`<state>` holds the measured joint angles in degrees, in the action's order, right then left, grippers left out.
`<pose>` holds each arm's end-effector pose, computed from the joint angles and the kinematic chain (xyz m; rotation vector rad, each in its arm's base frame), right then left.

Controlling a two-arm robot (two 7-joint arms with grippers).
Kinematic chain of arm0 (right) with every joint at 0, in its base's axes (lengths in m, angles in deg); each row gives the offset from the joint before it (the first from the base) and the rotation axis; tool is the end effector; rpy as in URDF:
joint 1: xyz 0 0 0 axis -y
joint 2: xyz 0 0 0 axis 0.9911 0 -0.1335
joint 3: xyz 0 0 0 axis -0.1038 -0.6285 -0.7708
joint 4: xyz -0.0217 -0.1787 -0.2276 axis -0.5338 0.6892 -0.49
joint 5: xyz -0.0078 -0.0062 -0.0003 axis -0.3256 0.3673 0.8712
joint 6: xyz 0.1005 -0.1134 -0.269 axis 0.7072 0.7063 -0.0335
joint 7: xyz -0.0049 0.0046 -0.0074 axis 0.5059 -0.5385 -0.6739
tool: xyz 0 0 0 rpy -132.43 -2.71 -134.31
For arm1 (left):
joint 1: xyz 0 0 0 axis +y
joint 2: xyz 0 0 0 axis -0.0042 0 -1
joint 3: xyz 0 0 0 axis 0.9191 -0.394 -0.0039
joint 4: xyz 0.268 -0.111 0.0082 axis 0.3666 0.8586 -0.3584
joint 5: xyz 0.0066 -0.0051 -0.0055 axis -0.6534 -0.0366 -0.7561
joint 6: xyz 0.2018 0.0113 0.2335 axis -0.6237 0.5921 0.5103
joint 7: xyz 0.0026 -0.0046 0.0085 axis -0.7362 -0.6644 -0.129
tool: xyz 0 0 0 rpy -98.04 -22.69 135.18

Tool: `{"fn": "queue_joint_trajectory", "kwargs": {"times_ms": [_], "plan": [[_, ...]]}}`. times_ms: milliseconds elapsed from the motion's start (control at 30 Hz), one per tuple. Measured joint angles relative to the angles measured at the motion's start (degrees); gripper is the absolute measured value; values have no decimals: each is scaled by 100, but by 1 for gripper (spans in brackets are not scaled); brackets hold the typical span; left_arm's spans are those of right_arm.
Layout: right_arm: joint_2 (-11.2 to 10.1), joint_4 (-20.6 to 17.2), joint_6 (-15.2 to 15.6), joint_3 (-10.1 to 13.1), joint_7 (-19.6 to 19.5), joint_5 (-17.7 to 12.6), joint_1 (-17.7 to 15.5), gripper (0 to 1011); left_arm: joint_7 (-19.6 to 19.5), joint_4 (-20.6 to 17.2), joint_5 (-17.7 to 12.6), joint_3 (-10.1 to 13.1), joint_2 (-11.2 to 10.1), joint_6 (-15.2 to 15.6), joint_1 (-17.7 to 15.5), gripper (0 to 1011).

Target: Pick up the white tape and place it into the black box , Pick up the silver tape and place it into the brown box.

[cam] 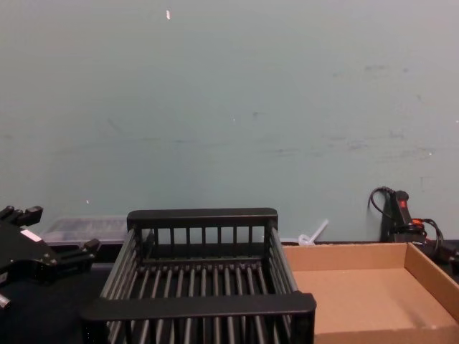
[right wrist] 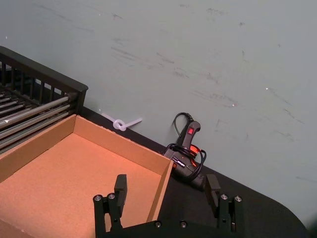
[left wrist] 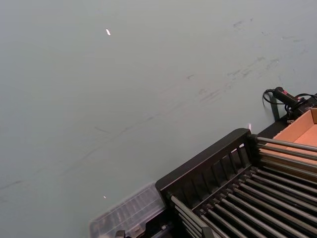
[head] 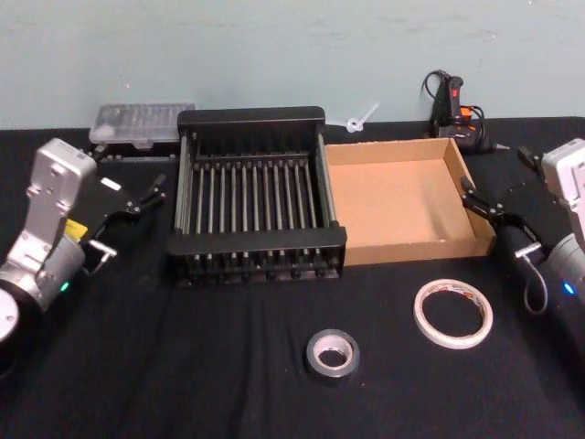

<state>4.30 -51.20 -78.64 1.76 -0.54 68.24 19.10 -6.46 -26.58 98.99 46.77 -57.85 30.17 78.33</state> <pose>0.3580 -0.0827 -0.3023 -0.3046 -0.2850 -1.2479 0.3580 0.0826 -0.3023 0.3044 -0.2850 1.2479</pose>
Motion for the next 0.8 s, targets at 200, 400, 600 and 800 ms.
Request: {"fn": "queue_joint_trajectory", "kwargs": {"times_ms": [200,400,600,800], "plan": [[-1,0,0,0,0,0,0,1002,0,0,0,0,0,0,0,1001],[0,0,0,0,0,0,0,1002,0,0,0,0,0,0,0,1001],[0,0,0,0,0,0,0,1002,0,0,0,0,0,0,0,1001],[18,-62,40,74,59,7,-11,1002,0,0,0,0,0,0,0,1001]]}}
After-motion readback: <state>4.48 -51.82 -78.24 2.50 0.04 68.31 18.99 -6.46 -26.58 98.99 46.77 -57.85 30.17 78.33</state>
